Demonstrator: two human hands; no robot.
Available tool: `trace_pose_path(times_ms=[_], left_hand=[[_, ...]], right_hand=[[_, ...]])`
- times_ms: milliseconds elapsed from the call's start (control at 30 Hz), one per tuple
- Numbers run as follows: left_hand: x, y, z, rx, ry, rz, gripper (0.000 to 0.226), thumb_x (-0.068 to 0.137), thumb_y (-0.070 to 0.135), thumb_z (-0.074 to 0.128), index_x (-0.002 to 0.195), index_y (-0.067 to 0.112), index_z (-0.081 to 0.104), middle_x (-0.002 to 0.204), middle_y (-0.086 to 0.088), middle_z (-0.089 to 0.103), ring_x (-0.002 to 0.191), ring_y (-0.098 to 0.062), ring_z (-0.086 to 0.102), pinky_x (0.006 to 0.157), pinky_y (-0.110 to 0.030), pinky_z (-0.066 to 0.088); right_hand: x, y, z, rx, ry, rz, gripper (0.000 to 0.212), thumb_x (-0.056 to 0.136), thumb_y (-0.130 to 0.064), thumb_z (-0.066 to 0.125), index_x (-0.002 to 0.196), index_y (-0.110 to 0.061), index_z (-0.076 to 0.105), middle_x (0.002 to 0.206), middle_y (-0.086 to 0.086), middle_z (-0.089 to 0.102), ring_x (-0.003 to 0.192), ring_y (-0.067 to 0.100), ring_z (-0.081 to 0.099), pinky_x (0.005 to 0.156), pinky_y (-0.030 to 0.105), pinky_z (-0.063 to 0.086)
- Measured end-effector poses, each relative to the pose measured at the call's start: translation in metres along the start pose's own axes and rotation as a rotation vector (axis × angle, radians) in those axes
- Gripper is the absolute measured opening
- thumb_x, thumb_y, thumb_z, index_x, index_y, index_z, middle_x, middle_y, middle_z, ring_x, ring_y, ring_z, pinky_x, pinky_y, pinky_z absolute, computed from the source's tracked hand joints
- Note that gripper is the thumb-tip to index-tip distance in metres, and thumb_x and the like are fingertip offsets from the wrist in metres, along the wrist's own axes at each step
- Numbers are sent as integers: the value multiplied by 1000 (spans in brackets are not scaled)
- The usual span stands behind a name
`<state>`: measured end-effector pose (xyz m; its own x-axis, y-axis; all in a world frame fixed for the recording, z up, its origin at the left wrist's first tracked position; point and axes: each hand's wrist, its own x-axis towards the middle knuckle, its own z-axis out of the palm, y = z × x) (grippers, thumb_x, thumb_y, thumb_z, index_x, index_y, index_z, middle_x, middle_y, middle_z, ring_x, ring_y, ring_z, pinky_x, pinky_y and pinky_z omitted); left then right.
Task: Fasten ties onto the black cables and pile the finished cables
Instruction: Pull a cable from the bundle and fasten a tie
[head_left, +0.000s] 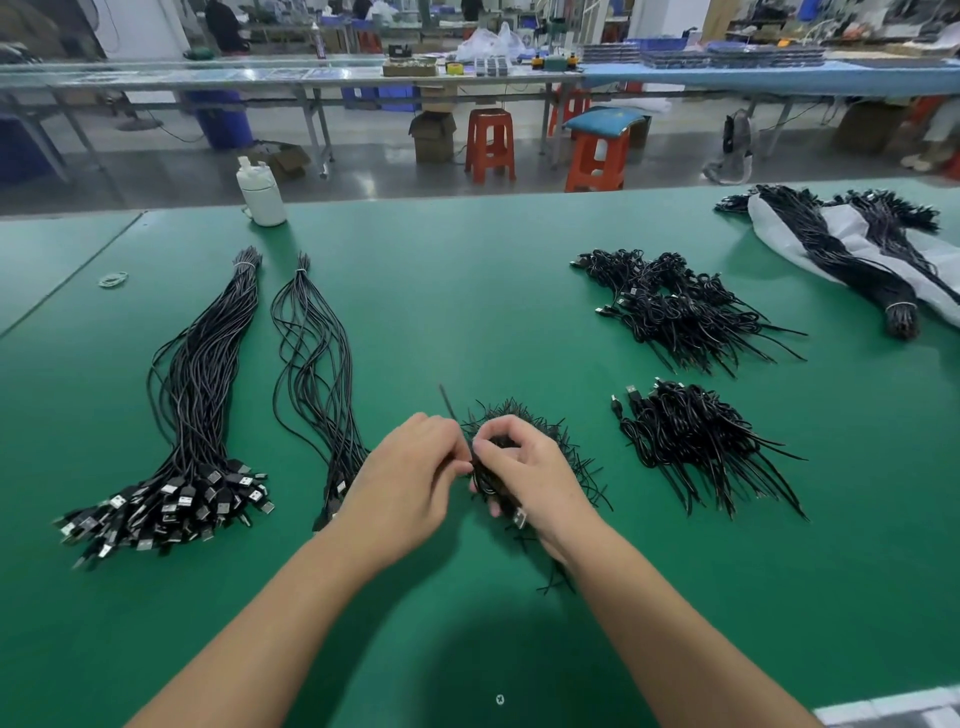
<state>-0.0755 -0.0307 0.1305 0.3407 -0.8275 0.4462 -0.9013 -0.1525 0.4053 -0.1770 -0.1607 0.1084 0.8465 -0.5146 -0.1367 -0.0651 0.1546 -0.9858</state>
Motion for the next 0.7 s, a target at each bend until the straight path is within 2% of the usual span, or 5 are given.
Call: trace_pose_path(times_ms=[233,367,500,600,700], left_hand=[[0,-5,-2,-252,13,-311,23,92,12,63,80,30,55,79,20,63,70,3,54,64,-11,37],[2,-6,-2,-417,-38,-487,17,93,17,64,79,25,58,67,12,58,59,-7,47,61,-24,39],[5,-2,-2,-516,-80,-553,13,94,14,64,82,14,61,66,1,59,59,-13,48,56,-23,39],[4,-1,-2,-548,-113,-567,13,94,12,65,81,13,61,66,1,58,59,-14,47,53,-21,37],[0,-3,-3,-343,-111,-404,20,93,15,64,78,22,54,62,14,52,57,-4,42,56,-19,34]], right_hand=[[-3,-4,-10,172,-227,54,28,93,10,56,113,-8,67,94,12,73,69,19,64,75,31,59],[-1,-3,-12,-63,-135,-71,25,88,-3,72,105,-21,74,87,11,69,75,19,57,73,31,59],[0,1,-10,-126,-80,-159,28,86,-4,74,108,-22,74,106,12,71,74,13,58,69,33,59],[-1,5,-9,-76,-120,-130,20,90,-4,69,102,-19,75,73,10,67,62,11,60,60,24,53],[-2,7,-10,-131,-113,-113,16,95,-8,64,98,-19,75,55,-2,58,48,9,50,55,21,46]])
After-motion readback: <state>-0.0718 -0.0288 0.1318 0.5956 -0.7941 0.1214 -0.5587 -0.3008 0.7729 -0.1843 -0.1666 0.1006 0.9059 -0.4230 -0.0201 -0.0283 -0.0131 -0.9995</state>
